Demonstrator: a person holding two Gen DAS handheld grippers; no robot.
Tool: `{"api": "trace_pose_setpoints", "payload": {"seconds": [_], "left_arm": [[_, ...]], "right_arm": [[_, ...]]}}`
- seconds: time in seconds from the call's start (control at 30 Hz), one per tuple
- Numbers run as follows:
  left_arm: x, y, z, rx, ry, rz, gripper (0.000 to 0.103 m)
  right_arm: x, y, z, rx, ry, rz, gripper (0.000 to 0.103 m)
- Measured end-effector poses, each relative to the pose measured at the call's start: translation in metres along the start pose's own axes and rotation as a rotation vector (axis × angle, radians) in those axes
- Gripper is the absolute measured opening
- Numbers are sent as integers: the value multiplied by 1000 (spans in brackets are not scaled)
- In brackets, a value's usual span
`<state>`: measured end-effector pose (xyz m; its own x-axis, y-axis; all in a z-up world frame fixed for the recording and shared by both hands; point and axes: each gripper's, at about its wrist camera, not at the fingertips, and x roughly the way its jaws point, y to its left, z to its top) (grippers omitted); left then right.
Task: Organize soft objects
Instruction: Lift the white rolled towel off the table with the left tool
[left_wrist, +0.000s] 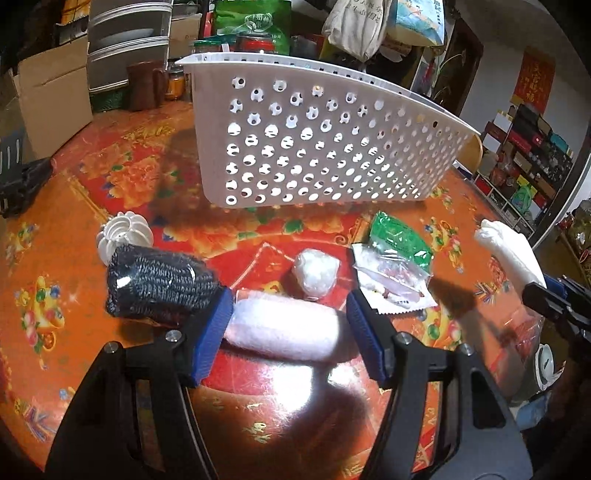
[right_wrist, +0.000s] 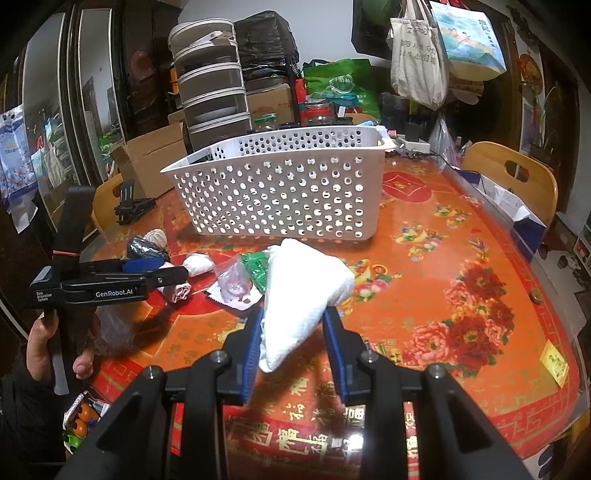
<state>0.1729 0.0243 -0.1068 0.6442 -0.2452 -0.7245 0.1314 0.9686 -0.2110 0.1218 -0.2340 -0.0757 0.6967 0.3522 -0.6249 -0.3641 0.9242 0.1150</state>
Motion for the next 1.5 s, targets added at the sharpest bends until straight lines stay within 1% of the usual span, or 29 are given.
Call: {"api": "trace_pose_setpoints", "payload": {"seconds": [0.1, 0.23, 0.37, 0.47, 0.53, 0.6, 0.63, 0.67, 0.73, 0.77, 0.8, 0.9, 0.97, 1.07, 1.13, 1.2, 1.37, 1.5], "left_arm": [[5, 1, 0, -5, 25, -20, 64], [8, -7, -1, 18, 38, 11, 69], [8, -22, -5, 64, 60, 51, 75], [8, -24, -6, 70, 61, 65, 75], [6, -25, -7, 70, 56, 88, 72], [2, -25, -10, 52, 43, 85, 71], [1, -24, -10, 47, 39, 69, 71], [-2, -20, -10, 19, 29, 24, 71], [-10, -6, -8, -65, 7, -97, 70], [-16, 0, -5, -98, -11, -134, 70], [-25, 7, -1, -128, -36, -166, 70], [-48, 13, 15, -156, -77, -212, 70], [-66, 12, 26, -158, -106, -229, 70], [-87, 7, 39, -143, -136, -219, 70], [-99, 3, 44, -136, -154, -224, 70], [-115, -3, 47, -122, -191, -229, 70], [-131, -15, 53, -100, -200, -225, 70], [-130, -18, 56, -102, -192, -201, 70]], "right_arm": [[-1, 0, -1, 1, -1, 4, 32], [-2, 0, -2, 3, -5, 8, 32], [-5, 2, -2, 2, -8, 10, 32], [-7, 2, -1, 0, -11, 9, 32], [-7, 2, -1, 1, -13, 9, 32], [-8, 2, -1, 1, -14, 9, 32], [-8, 1, -1, 2, -15, 9, 32], [-9, 2, -1, 3, -15, 8, 32], [-10, 1, -1, 4, -16, 5, 32], [-10, 0, -1, 4, -17, 4, 32], [-11, -1, -1, 5, -18, 2, 32], [-14, -2, 0, 6, -25, -4, 32], [-16, -3, 1, 7, -29, -7, 32], [-16, -1, 3, 8, -31, -2, 32], [-14, 0, 3, 5, -28, -1, 32], [-15, 1, 4, 3, -28, 1, 32], [-19, 0, 4, 4, -36, -2, 32], [-21, -1, 3, 5, -39, -5, 32]]}}
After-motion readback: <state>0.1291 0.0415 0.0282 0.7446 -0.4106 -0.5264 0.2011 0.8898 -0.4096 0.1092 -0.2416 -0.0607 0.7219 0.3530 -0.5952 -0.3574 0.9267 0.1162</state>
